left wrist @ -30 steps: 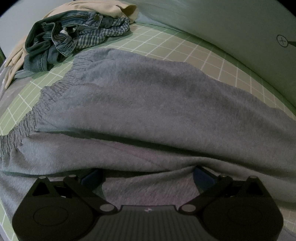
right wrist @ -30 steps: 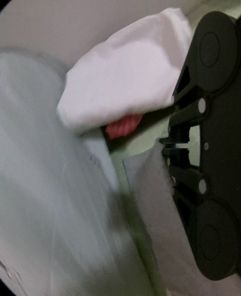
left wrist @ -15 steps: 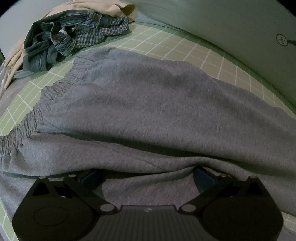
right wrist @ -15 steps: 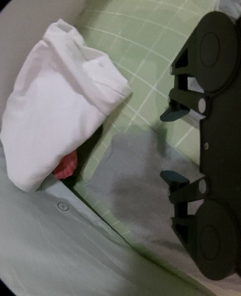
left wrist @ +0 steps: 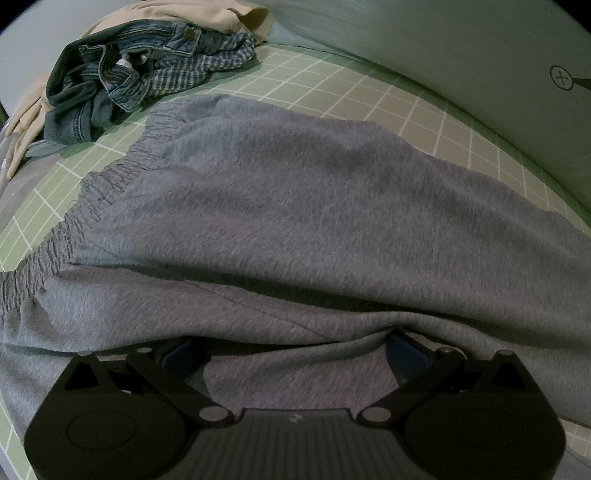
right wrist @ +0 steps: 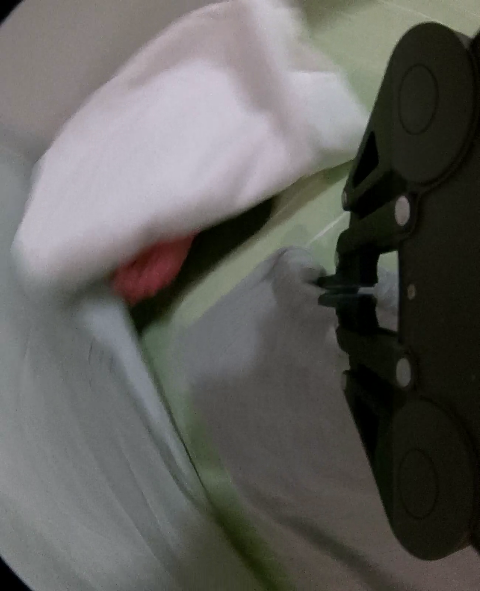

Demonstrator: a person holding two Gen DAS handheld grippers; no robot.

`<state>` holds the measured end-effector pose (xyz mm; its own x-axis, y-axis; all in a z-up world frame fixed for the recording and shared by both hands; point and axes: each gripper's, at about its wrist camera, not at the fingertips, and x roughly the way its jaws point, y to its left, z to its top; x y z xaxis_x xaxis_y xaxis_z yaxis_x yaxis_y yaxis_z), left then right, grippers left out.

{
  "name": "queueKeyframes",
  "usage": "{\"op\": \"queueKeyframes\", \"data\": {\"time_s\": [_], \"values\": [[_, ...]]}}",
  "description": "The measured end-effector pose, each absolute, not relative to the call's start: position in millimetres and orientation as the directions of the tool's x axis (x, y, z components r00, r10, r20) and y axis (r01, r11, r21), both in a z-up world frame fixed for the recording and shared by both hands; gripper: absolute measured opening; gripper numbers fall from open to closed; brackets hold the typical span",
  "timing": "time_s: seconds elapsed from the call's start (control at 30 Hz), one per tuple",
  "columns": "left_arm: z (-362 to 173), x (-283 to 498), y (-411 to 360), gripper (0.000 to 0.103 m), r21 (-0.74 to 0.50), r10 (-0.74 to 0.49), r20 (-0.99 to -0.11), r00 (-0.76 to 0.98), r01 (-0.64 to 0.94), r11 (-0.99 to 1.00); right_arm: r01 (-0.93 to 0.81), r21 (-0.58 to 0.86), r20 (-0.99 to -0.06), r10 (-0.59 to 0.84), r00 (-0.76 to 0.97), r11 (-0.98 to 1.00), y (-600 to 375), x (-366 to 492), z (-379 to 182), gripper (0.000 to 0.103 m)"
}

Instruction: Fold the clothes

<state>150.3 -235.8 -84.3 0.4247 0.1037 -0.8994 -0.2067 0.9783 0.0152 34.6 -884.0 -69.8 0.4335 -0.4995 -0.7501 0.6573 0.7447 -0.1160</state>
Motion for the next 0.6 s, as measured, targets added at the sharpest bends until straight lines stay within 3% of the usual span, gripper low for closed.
{"op": "queueKeyframes", "data": {"time_s": [0.2,0.27,0.33,0.43,0.6], "values": [[-84.4,150.1,-235.4,0.103,0.015,0.104,-0.899,0.426,-0.206,0.978,0.271,-0.313,-0.704,-0.414,0.577,0.910,-787.9,59.5,-73.2,0.004],[-84.4,150.0,-235.3,0.103,0.015,0.104,-0.898,0.427,-0.206,0.978,0.220,-0.343,-0.707,-0.405,0.580,0.913,-769.0,57.1,-77.3,0.016],[-84.4,150.0,-235.4,0.103,0.015,0.104,-0.898,0.427,-0.207,0.978,0.247,-0.309,-0.711,-0.396,0.582,0.918,-766.5,49.8,-74.0,0.035],[-84.7,149.7,-236.3,0.103,0.015,0.106,-0.896,0.430,-0.209,0.978,0.313,-0.223,-0.708,-0.374,0.599,0.923,-777.1,37.6,-61.4,0.048],[-85.0,148.5,-237.3,0.103,0.015,0.108,-0.893,0.436,-0.211,0.977,0.462,-0.088,-0.712,-0.380,0.591,0.882,-816.3,26.9,-54.5,0.044]]}}
